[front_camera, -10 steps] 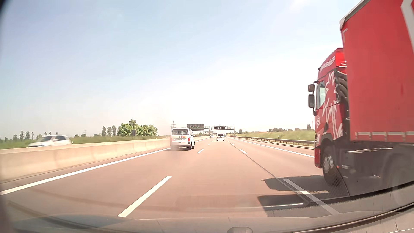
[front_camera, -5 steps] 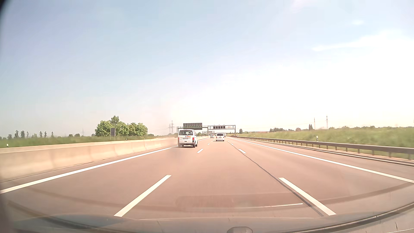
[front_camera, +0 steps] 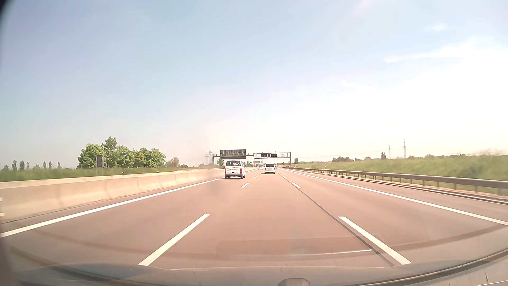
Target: Follow the waypoints while adhering to traffic rules and regulations
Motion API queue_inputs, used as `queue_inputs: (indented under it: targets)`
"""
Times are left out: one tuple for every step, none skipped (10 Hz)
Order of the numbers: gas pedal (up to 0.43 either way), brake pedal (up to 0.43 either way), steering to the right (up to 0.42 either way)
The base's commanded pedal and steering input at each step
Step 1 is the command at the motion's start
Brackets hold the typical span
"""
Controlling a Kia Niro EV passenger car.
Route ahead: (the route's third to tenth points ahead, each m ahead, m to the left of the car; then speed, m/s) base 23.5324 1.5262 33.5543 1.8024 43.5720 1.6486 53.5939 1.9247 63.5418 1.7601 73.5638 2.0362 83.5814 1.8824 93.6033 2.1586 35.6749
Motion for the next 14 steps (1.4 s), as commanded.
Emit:
queue_inputs:
  targets:
    - [0.421,0.000,-0.002]
    - [0.421,0.000,-0.005]
    - [0.421,0.000,-0.007]
    - [0.421,0.000,-0.007]
    - [0.409,0.000,-0.006]
    - [0.409,0.000,-0.006]
    - [0.409,0.000,-0.006]
    - [0.398,0.000,-0.006]
    - [0.398,0.000,-0.006]
    - [0.398,0.000,-0.006]
    - [0.398,0.000,-0.007]
    - [0.398,0.000,-0.006]
    - [0.398,0.000,-0.006]
    - [0.398,0.000,-0.006]
